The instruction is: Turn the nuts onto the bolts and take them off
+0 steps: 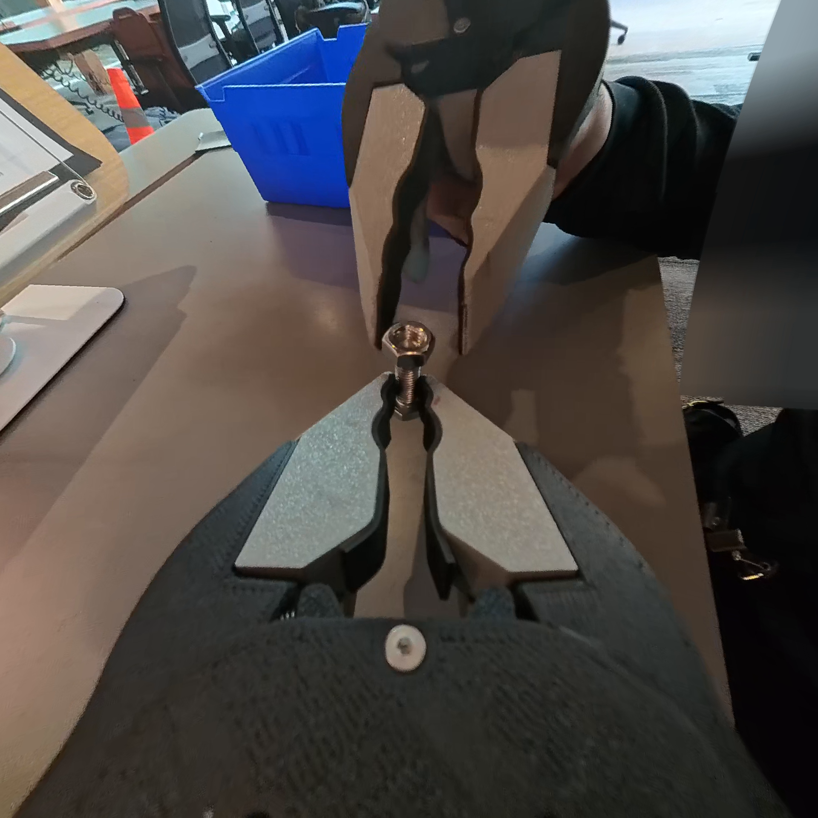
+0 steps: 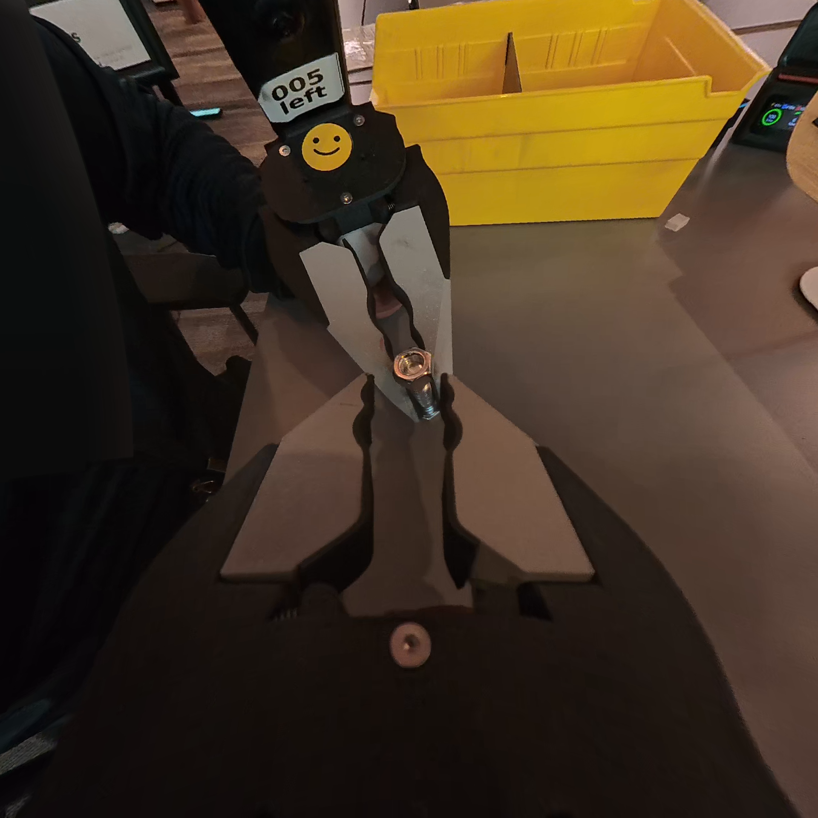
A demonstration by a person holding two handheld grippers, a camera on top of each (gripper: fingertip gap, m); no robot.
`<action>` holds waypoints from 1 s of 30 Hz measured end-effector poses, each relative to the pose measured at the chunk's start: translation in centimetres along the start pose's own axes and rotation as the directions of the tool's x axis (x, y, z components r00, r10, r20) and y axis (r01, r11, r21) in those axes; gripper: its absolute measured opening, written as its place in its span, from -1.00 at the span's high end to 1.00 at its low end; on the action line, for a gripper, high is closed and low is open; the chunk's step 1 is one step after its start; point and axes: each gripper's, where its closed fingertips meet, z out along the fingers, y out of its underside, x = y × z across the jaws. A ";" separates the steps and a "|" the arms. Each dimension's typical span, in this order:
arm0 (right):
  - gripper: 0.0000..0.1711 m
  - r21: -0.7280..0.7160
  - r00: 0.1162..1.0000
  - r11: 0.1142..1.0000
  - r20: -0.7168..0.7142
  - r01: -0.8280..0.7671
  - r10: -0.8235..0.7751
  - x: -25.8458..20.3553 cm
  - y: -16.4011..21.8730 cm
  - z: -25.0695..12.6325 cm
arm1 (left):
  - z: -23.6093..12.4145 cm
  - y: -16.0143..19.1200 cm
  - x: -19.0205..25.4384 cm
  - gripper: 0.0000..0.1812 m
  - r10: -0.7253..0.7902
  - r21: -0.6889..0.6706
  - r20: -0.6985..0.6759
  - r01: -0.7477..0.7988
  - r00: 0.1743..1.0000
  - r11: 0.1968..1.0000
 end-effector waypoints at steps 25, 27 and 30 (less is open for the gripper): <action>0.32 0.251 0.981 0.966 -0.163 -0.066 0.109 1.6 0.2 -0.5 | -0.3 0.4 -1.8 0.92 -0.106 0.001 0.033 0.106 0.994 0.994; 0.31 0.273 0.969 0.959 -0.208 -0.075 0.135 1.8 0.3 -0.8 | -0.4 0.4 -2.1 0.92 -0.087 -0.001 0.063 0.088 0.994 0.996; 0.30 0.295 0.953 0.950 -0.245 -0.099 0.176 1.5 0.4 -0.7 | -0.2 0.6 -2.5 0.92 -0.082 -0.016 0.089 0.083 0.993 0.996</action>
